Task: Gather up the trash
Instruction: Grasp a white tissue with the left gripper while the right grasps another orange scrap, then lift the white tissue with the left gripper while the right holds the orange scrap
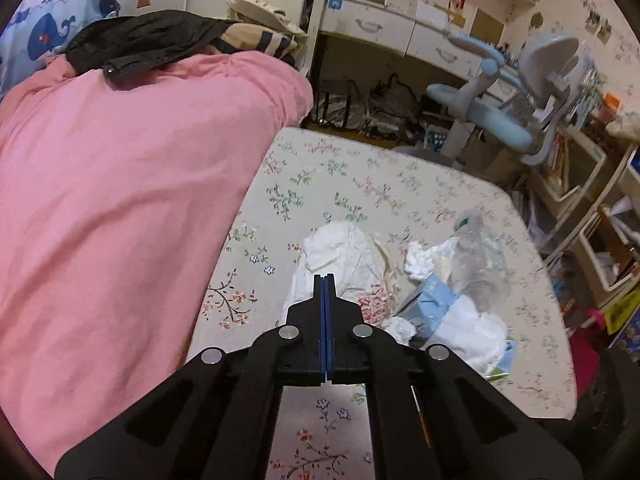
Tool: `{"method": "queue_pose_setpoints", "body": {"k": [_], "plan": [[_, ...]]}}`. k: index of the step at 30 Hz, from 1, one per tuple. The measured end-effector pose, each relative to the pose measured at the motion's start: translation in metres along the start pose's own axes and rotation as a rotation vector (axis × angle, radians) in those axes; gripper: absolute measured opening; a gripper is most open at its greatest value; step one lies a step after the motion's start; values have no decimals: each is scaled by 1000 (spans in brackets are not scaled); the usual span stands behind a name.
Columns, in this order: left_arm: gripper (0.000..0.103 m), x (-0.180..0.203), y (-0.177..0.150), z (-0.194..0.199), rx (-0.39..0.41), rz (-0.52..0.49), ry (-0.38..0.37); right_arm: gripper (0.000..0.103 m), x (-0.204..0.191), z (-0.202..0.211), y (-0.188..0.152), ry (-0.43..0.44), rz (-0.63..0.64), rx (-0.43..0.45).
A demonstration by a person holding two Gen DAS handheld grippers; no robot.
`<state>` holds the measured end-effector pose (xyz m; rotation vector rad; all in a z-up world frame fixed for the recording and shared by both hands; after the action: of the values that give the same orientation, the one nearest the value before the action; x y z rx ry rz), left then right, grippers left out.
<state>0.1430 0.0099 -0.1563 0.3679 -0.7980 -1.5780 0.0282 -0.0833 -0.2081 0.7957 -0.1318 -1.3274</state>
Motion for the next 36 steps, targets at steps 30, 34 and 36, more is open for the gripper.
{"method": "queue_pose_setpoints", "body": {"k": [30, 34, 36], "plan": [[13, 14, 17, 30, 90, 7, -79, 18, 32, 6, -14, -42, -45, -35], [13, 7, 11, 39, 68, 39, -116, 18, 36, 10, -18, -31, -65, -26], [13, 4, 7, 42, 64, 23, -92, 18, 40, 12, -18, -24, -77, -21]]}}
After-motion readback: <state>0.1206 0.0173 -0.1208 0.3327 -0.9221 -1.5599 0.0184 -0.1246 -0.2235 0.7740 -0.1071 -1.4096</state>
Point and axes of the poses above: each gripper's, at about its wrist camera, not at the fingertips, and z roughly against the way its jaws point, x to its right, y to its top, the point moved 6 cm from there along -z, roughly the way its jaws point, and after that the axes turned 1 degree about -x, right-handed, at the moved point
